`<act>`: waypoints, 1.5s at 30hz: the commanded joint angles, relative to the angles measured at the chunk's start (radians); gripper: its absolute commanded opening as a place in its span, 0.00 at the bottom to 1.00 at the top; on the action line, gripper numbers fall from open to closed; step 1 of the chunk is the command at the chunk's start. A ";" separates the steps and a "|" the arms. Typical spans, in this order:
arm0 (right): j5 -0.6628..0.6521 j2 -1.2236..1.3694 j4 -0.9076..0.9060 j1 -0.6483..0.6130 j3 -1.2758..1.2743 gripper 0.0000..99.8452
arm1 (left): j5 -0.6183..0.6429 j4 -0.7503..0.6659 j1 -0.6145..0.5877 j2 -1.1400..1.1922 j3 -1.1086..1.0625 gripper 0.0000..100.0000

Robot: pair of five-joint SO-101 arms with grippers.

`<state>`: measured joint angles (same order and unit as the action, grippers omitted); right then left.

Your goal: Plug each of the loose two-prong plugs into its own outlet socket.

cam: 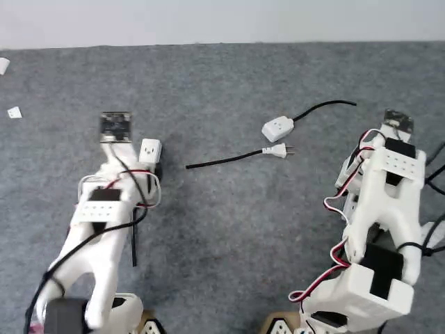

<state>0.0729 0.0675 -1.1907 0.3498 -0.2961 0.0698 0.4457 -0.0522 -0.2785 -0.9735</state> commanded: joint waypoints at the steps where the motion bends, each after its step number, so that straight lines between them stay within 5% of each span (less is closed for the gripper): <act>1: 0.020 -0.007 0.081 -0.028 -0.014 0.01 | -0.049 -0.037 0.037 0.123 0.147 0.06; 12: 0.015 0.002 0.119 -0.074 -0.055 0.02 | -0.051 0.069 0.035 0.454 0.518 0.01; 25: -0.017 0.004 0.122 -0.077 -0.057 0.02 | -0.152 0.170 0.037 0.405 0.536 0.01; 31: -0.029 0.002 0.133 -0.085 -0.075 0.02 | -0.158 0.091 0.040 0.388 0.470 0.01; 40: -0.057 0.002 0.134 -0.085 -0.077 0.02 | -0.163 0.123 0.077 0.400 0.472 0.20; 45: -0.057 0.004 0.136 -0.087 -0.077 0.02 | -0.163 0.124 0.064 0.402 0.472 0.17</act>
<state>0.0284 0.0767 -1.0710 0.2716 -0.3805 -0.0867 0.5685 0.0184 0.1481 -0.5132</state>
